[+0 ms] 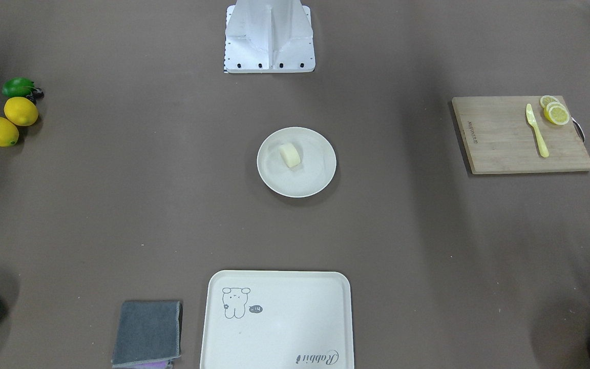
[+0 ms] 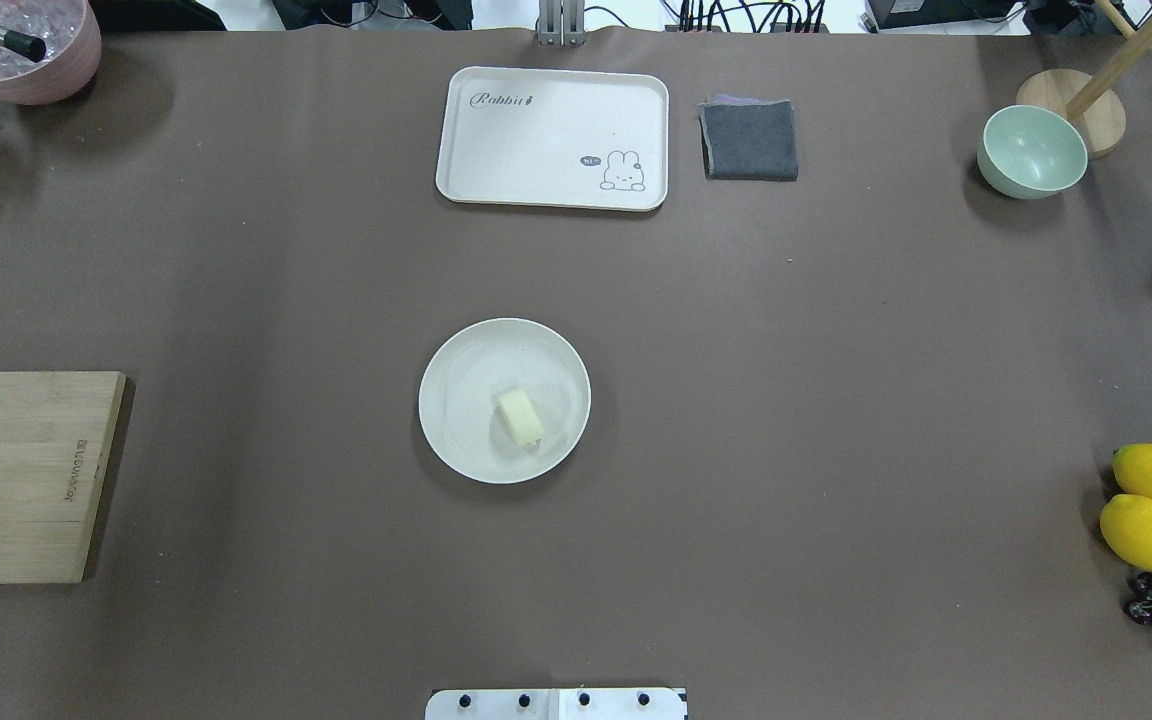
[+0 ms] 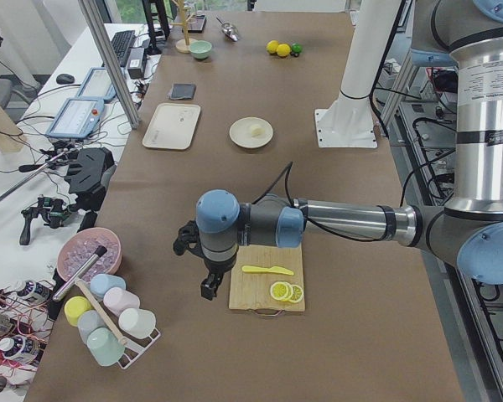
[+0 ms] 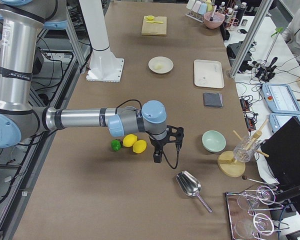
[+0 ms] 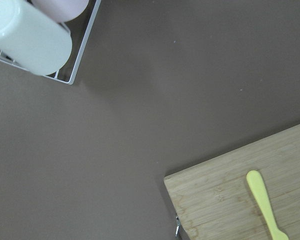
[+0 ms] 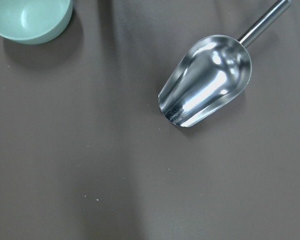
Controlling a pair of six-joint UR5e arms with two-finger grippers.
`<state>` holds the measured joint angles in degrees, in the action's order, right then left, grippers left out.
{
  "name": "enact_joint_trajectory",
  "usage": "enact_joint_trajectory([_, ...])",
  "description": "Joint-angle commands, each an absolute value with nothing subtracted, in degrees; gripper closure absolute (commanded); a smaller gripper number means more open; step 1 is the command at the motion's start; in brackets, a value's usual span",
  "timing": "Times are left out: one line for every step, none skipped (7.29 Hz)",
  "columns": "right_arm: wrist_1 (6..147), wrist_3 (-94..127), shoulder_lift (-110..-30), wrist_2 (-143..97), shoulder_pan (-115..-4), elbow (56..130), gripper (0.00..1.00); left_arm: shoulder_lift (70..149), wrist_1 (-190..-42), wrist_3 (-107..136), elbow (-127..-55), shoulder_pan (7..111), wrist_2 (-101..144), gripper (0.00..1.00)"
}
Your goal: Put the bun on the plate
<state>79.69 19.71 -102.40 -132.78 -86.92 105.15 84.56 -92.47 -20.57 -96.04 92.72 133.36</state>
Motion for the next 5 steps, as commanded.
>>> enact_joint_trajectory([79.72,19.78,-105.11,-132.89,-86.92,105.03,0.00,83.24,-95.10,-20.74,-93.07,93.51,133.51,0.03])
enact_joint_trajectory([79.72,20.21,-105.38,-132.54,-86.92,104.59,0.00,83.41,-95.10,-20.74,-93.16,94.12,133.51,0.03])
enact_joint_trajectory([79.72,20.13,-105.47,-132.45,-87.01,104.07,0.00,82.71,-94.75,-20.74,-93.69,94.04,132.46,0.03])
enact_joint_trajectory([79.72,20.04,-105.38,-132.45,-87.10,104.15,0.00,82.36,-95.01,-20.74,-94.47,94.04,131.32,0.03])
enact_joint_trajectory([80.59,20.04,-105.21,-132.97,-87.10,104.59,0.00,82.79,-95.10,-20.66,-94.40,94.04,131.31,0.03])
